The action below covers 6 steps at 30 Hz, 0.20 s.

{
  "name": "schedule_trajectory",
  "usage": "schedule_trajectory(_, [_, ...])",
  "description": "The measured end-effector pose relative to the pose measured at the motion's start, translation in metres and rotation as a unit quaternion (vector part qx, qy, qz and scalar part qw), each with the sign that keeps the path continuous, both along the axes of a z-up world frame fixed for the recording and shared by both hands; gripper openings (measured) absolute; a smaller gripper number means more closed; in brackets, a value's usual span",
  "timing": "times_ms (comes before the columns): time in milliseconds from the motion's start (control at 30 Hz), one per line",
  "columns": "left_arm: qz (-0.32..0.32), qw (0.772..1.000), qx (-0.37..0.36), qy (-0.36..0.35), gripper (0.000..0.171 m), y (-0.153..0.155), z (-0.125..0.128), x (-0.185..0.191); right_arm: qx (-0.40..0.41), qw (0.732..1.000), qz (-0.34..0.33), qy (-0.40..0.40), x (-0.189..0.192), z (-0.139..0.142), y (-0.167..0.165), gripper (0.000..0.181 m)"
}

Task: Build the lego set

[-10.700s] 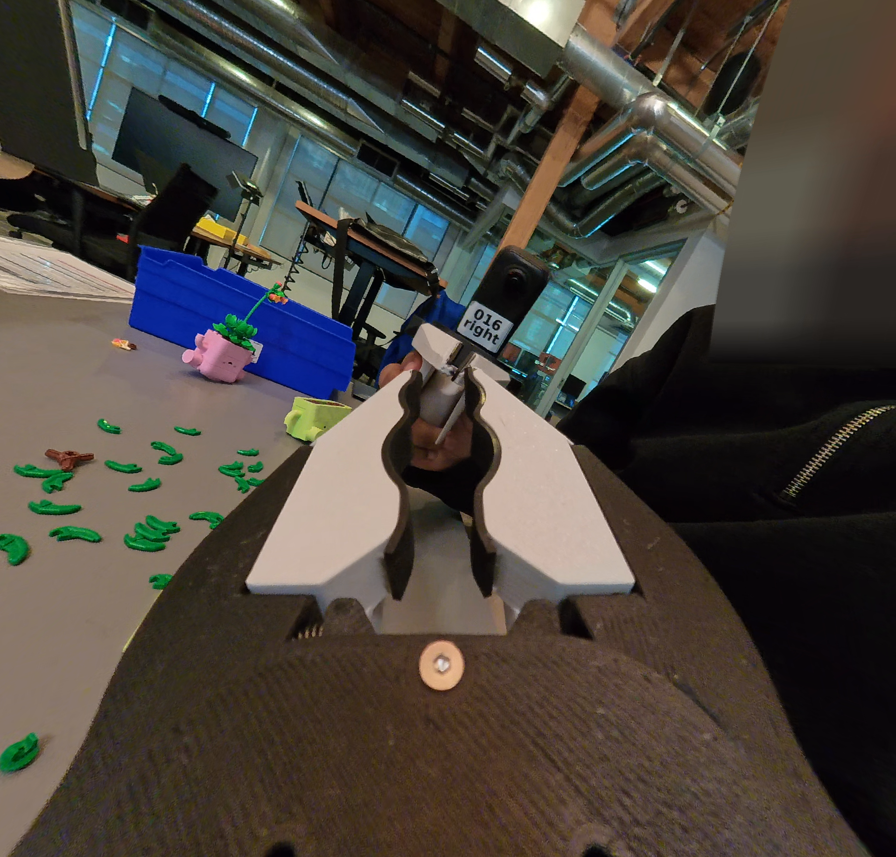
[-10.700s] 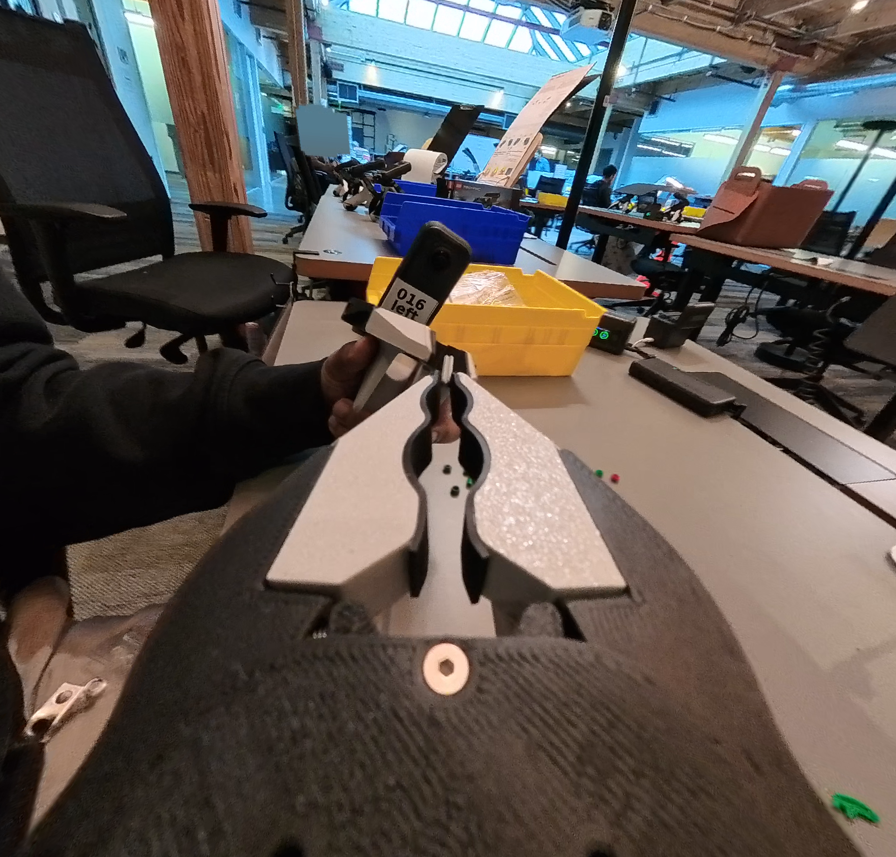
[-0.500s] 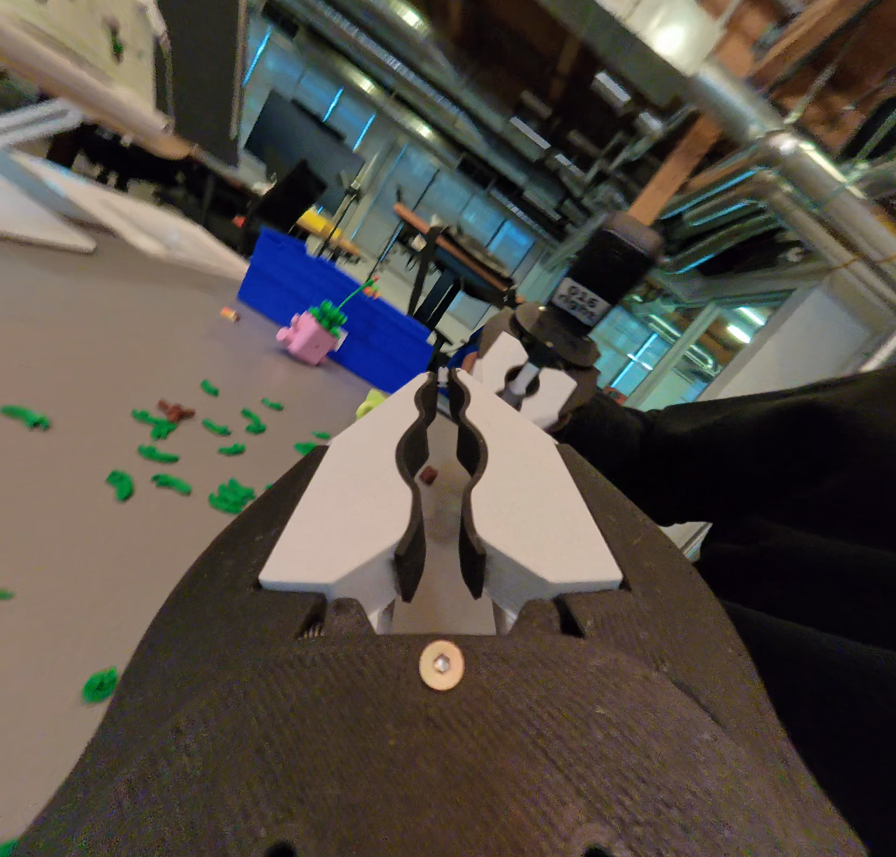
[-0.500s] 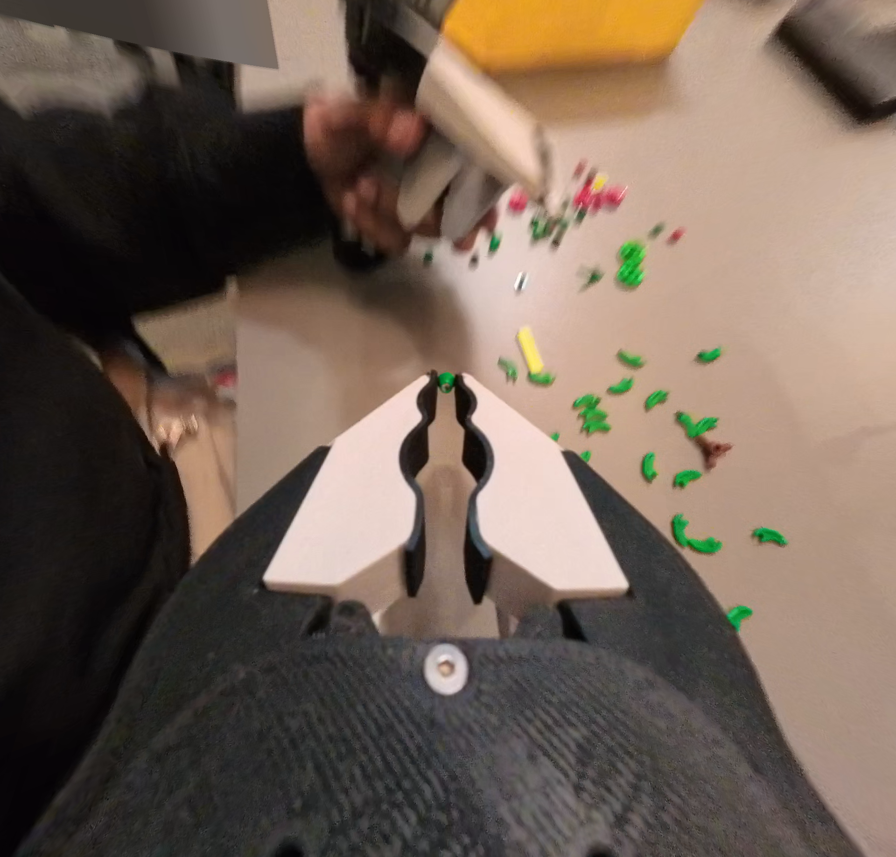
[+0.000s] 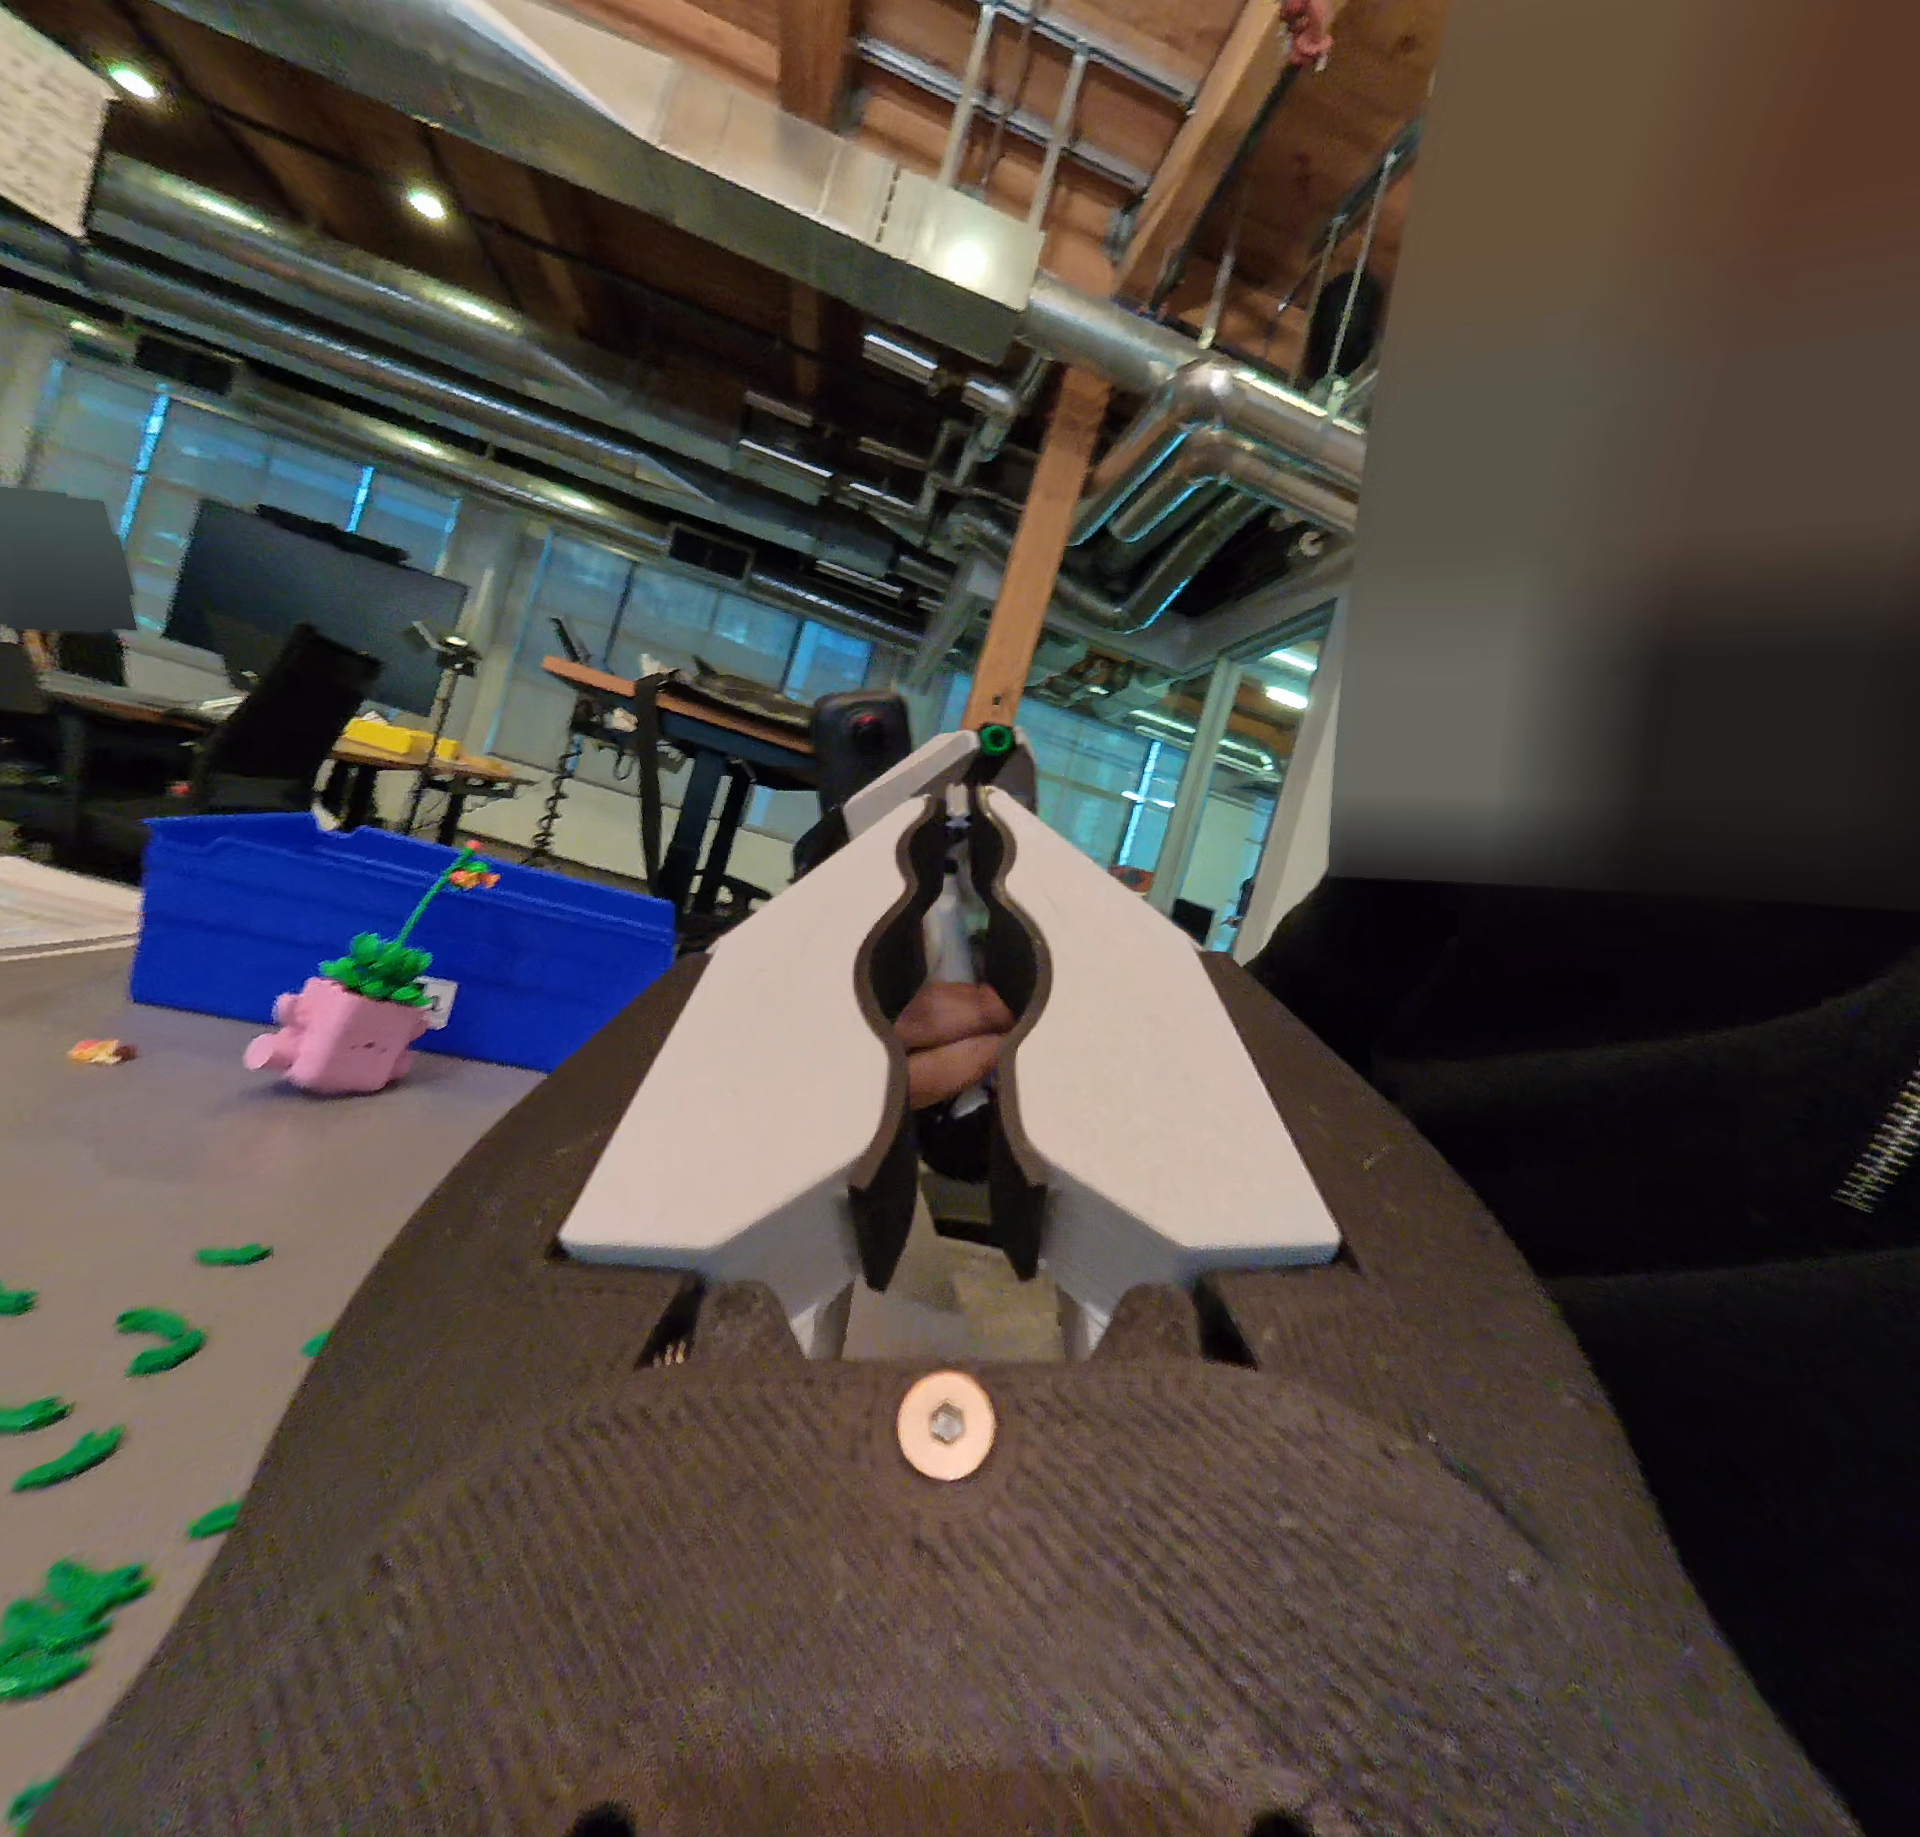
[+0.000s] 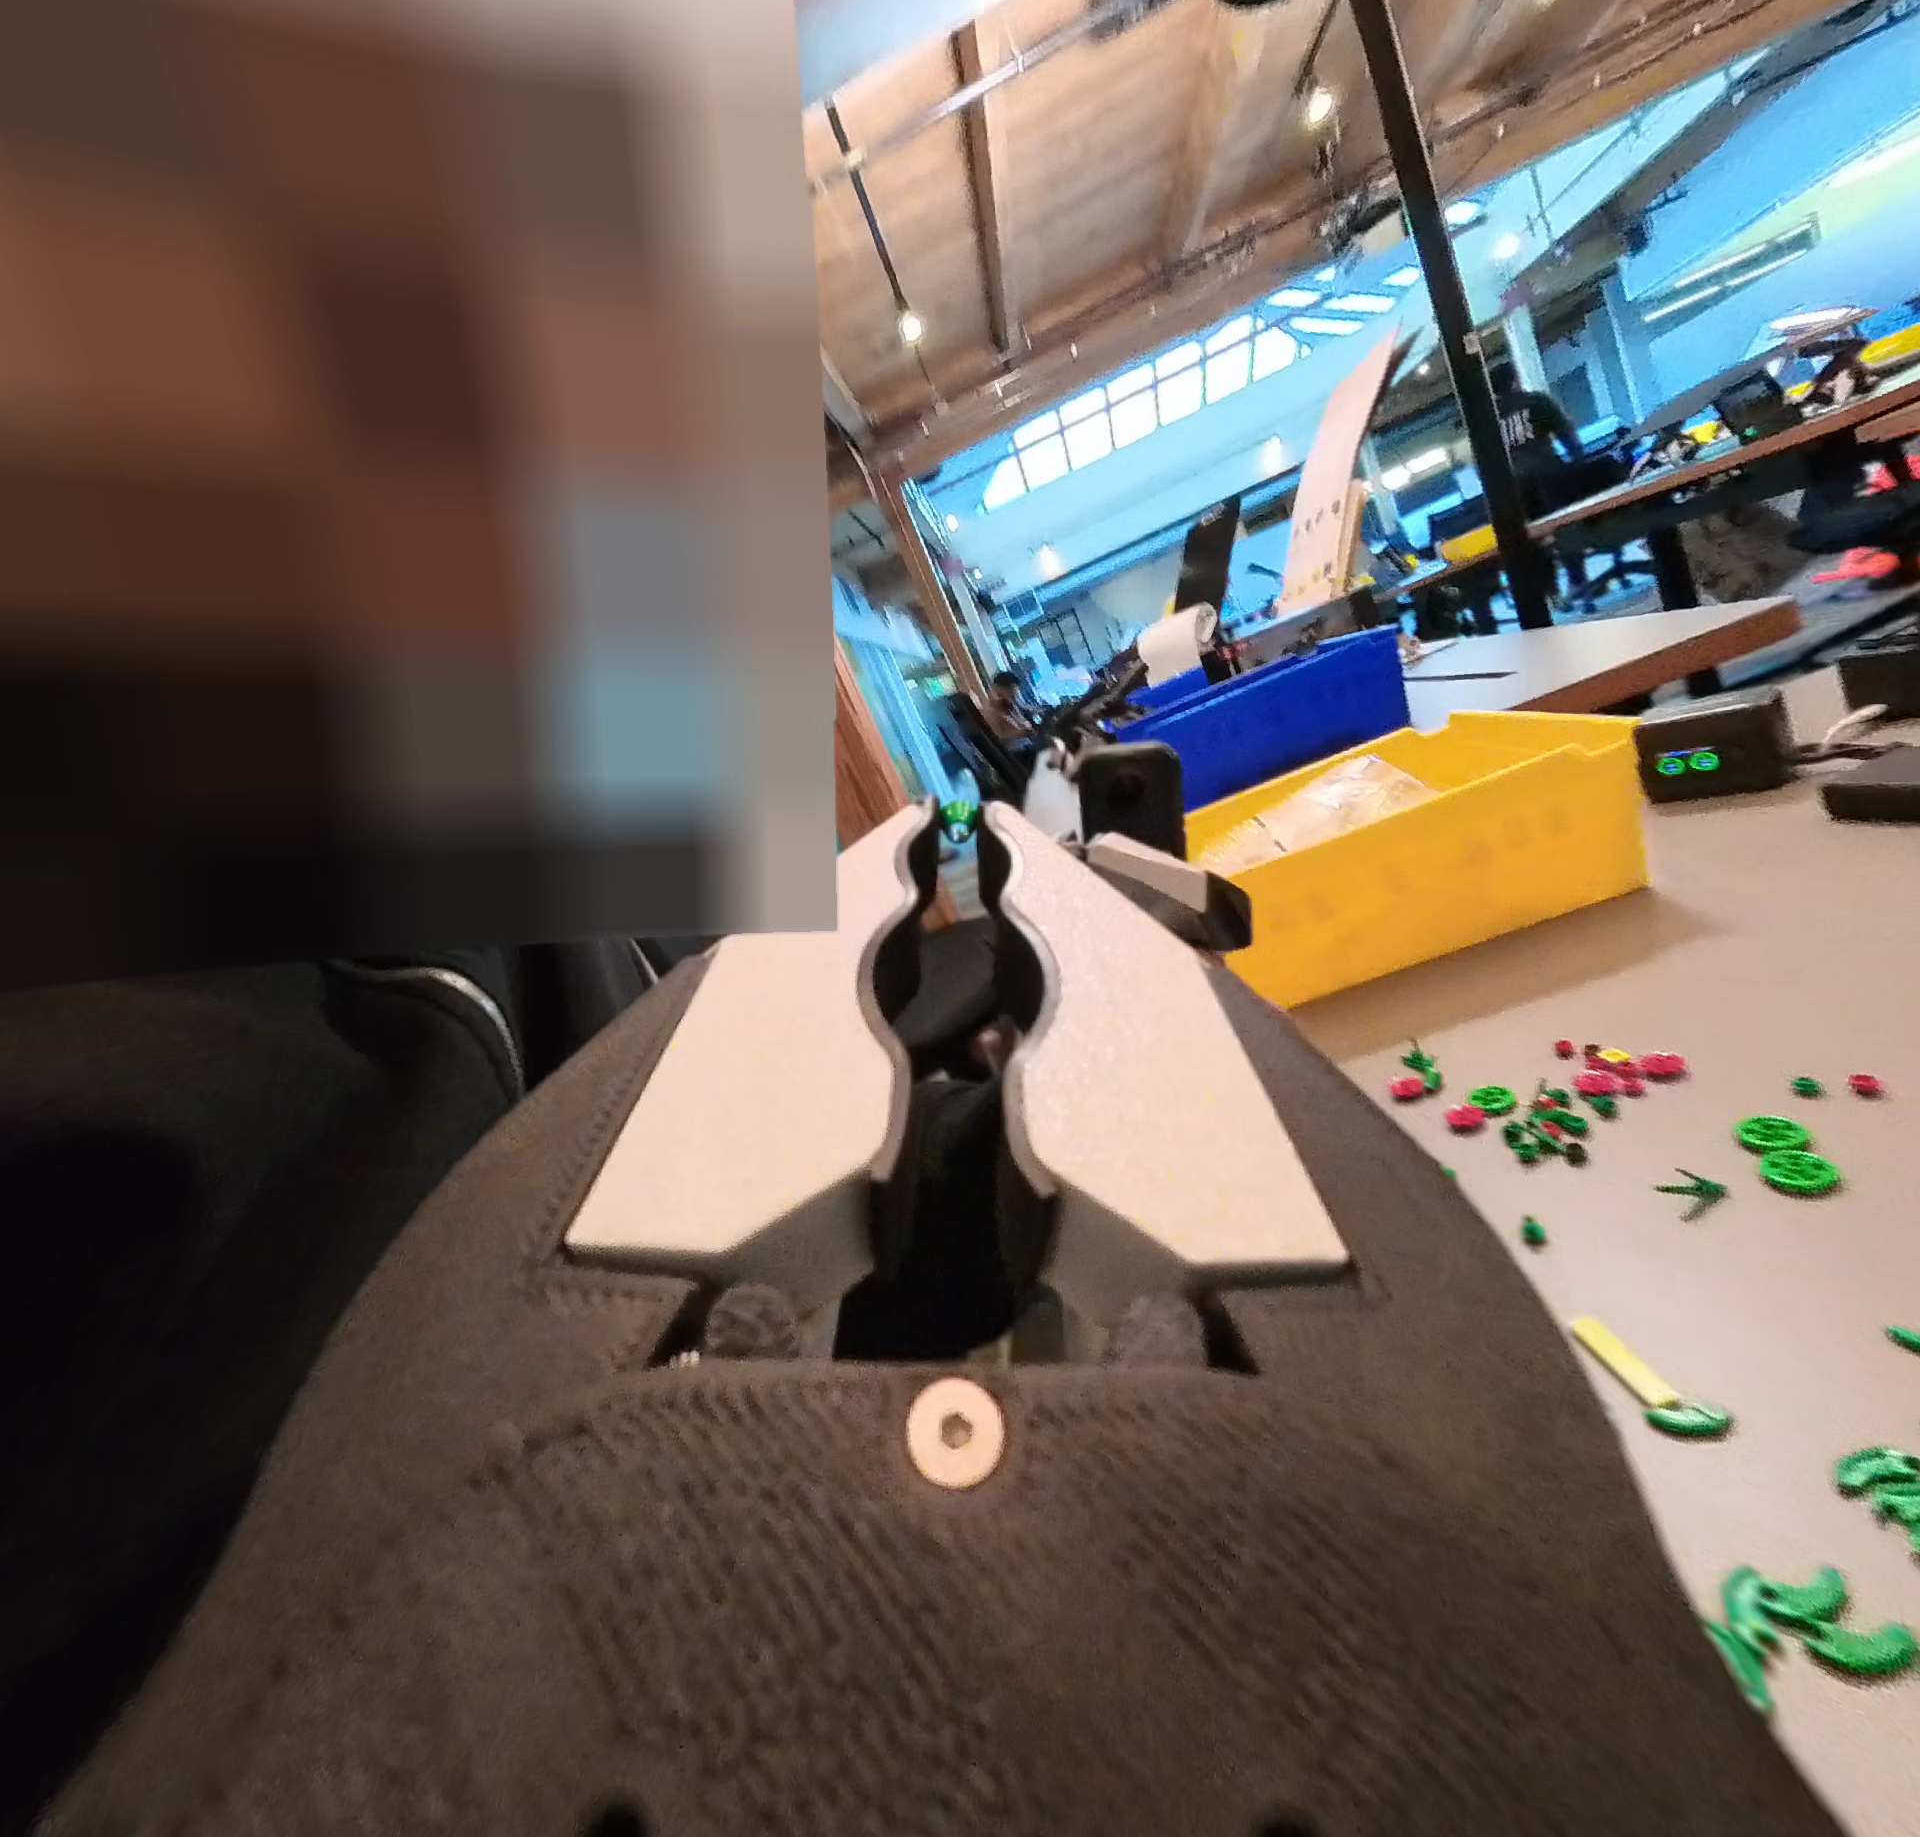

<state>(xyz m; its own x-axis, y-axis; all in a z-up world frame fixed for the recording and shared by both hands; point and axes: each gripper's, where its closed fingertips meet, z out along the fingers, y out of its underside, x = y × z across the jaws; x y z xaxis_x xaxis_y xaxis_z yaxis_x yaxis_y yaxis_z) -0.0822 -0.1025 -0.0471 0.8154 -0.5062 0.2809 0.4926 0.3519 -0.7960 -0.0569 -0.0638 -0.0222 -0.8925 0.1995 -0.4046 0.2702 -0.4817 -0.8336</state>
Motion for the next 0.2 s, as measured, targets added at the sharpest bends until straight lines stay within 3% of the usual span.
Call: schedule_trajectory(200, [-0.024,1.000,0.013,0.000,0.001,0.005,0.005,0.012,-0.058,0.998,0.038,-0.008,0.008,0.007,0.007,0.005])
